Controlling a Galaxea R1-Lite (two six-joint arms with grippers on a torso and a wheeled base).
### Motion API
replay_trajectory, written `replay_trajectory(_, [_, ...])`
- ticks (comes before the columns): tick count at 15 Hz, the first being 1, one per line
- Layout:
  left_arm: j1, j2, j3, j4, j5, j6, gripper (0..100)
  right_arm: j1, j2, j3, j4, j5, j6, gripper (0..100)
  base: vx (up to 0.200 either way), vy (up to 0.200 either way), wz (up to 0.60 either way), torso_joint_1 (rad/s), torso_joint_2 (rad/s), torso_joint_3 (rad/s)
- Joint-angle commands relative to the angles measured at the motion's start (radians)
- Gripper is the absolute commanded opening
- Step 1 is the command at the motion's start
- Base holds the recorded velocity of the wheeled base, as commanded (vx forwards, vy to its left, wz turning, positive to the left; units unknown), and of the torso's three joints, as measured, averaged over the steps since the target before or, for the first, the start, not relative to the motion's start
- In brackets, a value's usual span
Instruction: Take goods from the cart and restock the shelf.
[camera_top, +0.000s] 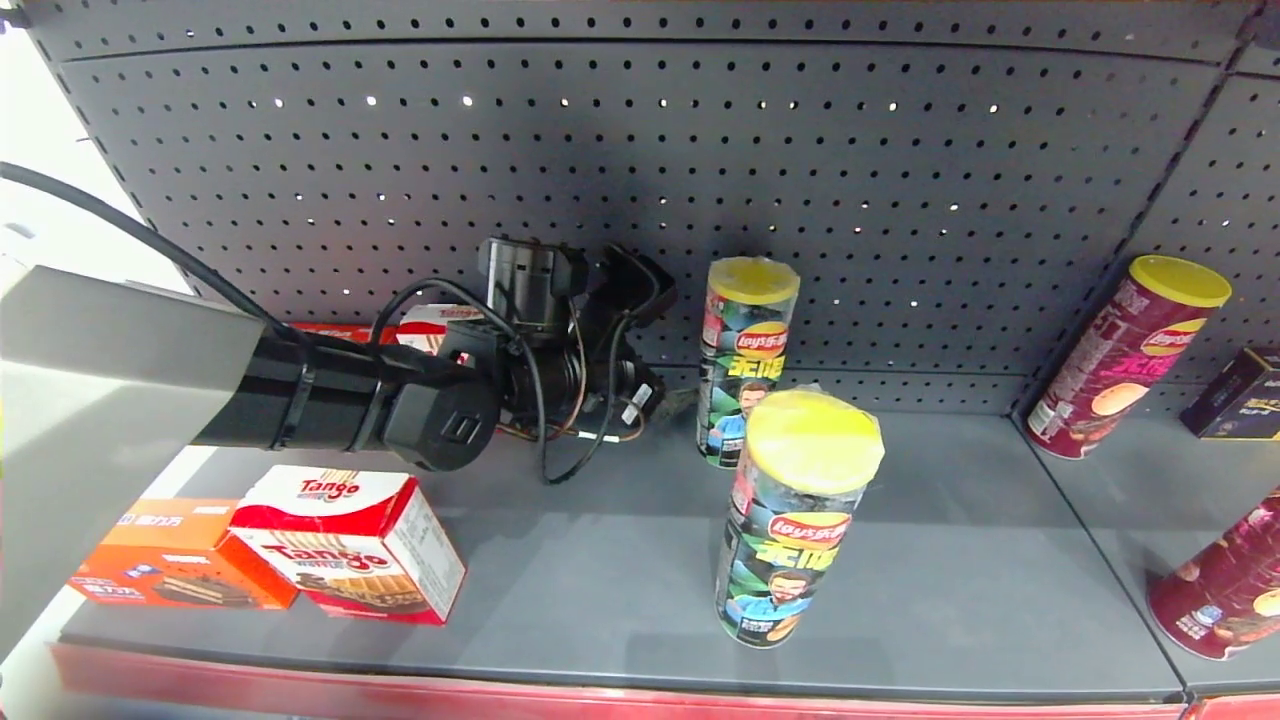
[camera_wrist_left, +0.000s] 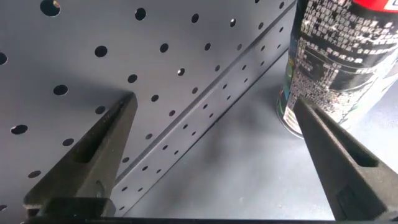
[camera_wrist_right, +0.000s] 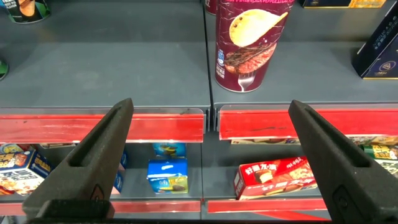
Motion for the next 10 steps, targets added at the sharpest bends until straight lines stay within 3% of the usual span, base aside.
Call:
replay_trajectory(1, [0.000, -0.005, 0.011, -0.002, 0.002, -0.006, 100, 0.000, 0.002, 0.000, -0.002, 0.000, 0.000, 100, 0.000, 0.000, 0.00, 0.000, 0.00, 0.000])
replay_trajectory(3, [0.006, -0.068, 0.036, -0.002, 0.020, -0.036, 100, 0.000, 0.002, 0.000, 0.000, 0.000, 0.000, 100, 0.000, 0.000, 0.00, 0.000, 0.00, 0.000])
replay_trajectory(5, [-0.018, -0.161, 0.066, 0.000, 0.049, -0.121, 100, 0.000, 0.002, 0.000, 0.000, 0.000, 0.000, 100, 0.000, 0.000, 0.00, 0.000, 0.00, 0.000])
replay_trajectory(6, [-0.021, -0.213, 0.091, -0.002, 0.068, -0.139, 100, 0.000, 0.002, 0.000, 0.000, 0.000, 0.000, 100, 0.000, 0.000, 0.00, 0.000, 0.00, 0.000])
replay_trajectory(10, [-0.031, -0.382, 0.163, -0.037, 0.072, -0.154, 100, 0.000, 0.002, 0.000, 0.000, 0.000, 0.000, 100, 0.000, 0.000, 0.00, 0.000, 0.00, 0.000])
